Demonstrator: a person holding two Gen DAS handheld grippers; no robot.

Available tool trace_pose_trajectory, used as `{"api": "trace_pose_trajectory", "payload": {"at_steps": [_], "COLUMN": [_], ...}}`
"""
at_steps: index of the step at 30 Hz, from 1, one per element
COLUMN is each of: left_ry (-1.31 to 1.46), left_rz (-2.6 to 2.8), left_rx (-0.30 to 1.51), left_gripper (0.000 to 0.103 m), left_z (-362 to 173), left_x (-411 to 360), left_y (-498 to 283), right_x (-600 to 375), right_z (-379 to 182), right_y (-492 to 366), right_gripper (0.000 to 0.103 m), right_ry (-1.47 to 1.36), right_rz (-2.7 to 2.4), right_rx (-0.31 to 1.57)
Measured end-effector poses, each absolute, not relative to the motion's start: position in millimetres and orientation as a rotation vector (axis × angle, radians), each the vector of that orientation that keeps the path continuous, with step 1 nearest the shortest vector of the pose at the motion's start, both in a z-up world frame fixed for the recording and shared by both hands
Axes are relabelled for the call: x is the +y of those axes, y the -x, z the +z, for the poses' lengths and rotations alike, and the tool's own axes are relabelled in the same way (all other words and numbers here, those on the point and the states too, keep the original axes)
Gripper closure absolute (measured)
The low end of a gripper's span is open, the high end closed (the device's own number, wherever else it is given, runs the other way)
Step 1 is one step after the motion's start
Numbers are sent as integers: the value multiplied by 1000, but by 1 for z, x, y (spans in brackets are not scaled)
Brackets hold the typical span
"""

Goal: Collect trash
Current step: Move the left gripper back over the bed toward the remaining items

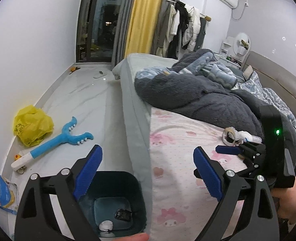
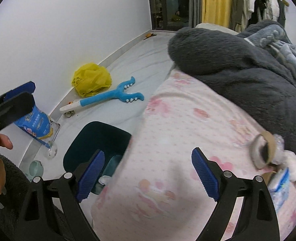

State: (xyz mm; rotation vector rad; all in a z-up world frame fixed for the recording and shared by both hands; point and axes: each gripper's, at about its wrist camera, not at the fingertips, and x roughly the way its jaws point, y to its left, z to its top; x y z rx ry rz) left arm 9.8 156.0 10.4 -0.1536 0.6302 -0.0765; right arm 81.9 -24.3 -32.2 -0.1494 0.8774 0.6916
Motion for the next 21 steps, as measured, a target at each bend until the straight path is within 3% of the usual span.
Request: {"api": "trace_pose_trajectory", "payload": {"at_steps": [21], "left_ry": [89], "left_rz": [-229], "left_rx": [654], "left_gripper": [17], "left_z": [1], "left_x": [68], "left_y": [-28], "right_x": [-135], "right_z": [-25], "right_y": [-95], "right_gripper": [13], "right_ry": [90], "right_rz": [630], "right_rx": [814]}}
